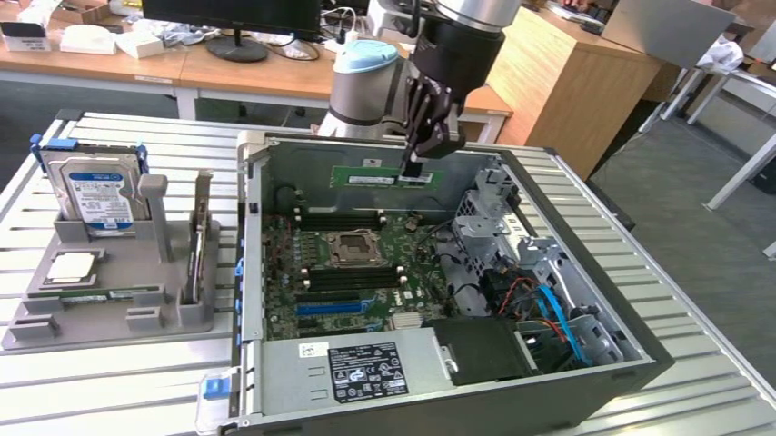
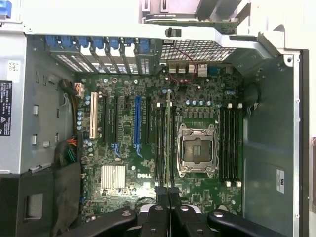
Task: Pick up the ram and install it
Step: 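Pick up the ram and move it above insertion slot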
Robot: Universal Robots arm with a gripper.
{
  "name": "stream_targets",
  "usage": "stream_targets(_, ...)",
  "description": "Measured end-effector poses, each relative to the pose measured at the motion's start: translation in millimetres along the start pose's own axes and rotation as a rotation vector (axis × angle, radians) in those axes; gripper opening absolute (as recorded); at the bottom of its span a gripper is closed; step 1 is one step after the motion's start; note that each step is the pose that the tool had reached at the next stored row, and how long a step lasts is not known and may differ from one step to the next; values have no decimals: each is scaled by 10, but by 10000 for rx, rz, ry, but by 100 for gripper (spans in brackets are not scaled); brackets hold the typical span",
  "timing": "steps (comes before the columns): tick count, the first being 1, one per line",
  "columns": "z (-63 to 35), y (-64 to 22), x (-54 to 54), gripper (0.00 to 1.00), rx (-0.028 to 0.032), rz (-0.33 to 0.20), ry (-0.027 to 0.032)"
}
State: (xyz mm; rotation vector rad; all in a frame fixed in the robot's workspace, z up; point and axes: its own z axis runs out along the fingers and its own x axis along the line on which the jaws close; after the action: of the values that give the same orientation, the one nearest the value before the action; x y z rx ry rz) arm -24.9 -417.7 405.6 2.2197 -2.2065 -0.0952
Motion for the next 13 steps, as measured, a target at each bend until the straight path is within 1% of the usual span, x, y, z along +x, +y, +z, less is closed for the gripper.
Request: stream_targets(13, 131, -6, 5, 11, 0, 4, 0)
